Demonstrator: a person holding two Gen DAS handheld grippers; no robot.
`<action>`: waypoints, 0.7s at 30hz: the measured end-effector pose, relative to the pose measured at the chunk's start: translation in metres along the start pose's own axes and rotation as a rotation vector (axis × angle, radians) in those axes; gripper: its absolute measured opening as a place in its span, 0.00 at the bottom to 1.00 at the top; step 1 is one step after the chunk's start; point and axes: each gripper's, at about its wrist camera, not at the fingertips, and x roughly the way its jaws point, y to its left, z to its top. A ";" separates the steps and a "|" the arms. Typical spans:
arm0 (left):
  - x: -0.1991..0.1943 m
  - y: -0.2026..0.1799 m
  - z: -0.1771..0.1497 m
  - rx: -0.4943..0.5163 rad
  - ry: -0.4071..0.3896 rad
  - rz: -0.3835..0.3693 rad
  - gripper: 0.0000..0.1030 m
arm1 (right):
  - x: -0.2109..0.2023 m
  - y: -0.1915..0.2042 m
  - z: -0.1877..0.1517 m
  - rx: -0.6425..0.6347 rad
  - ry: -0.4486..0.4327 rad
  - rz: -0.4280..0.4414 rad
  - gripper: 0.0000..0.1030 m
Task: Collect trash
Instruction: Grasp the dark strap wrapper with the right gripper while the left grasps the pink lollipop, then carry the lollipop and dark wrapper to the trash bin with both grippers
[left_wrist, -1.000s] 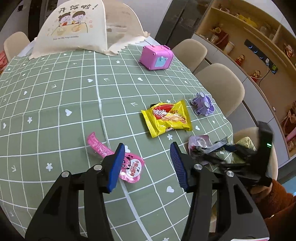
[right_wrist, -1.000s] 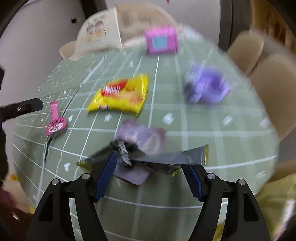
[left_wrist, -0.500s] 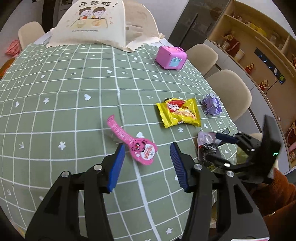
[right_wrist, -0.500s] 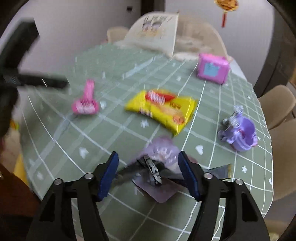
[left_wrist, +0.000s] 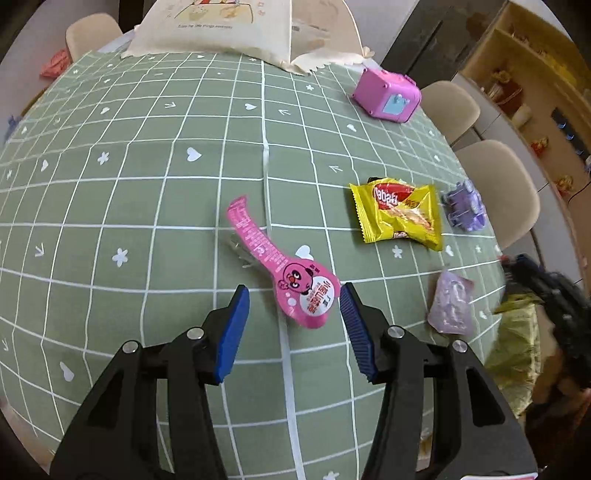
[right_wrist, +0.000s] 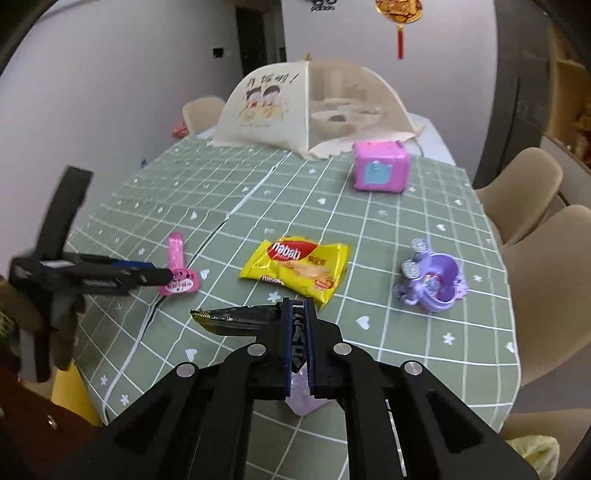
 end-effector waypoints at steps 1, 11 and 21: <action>0.002 -0.002 0.000 0.003 0.004 0.002 0.47 | -0.002 -0.002 0.000 0.006 0.001 -0.008 0.08; 0.020 -0.004 0.002 -0.043 0.022 0.041 0.47 | -0.021 -0.017 -0.022 0.103 0.016 -0.072 0.08; 0.024 -0.013 0.000 -0.066 -0.008 0.085 0.20 | -0.035 -0.014 -0.042 0.124 0.036 -0.104 0.08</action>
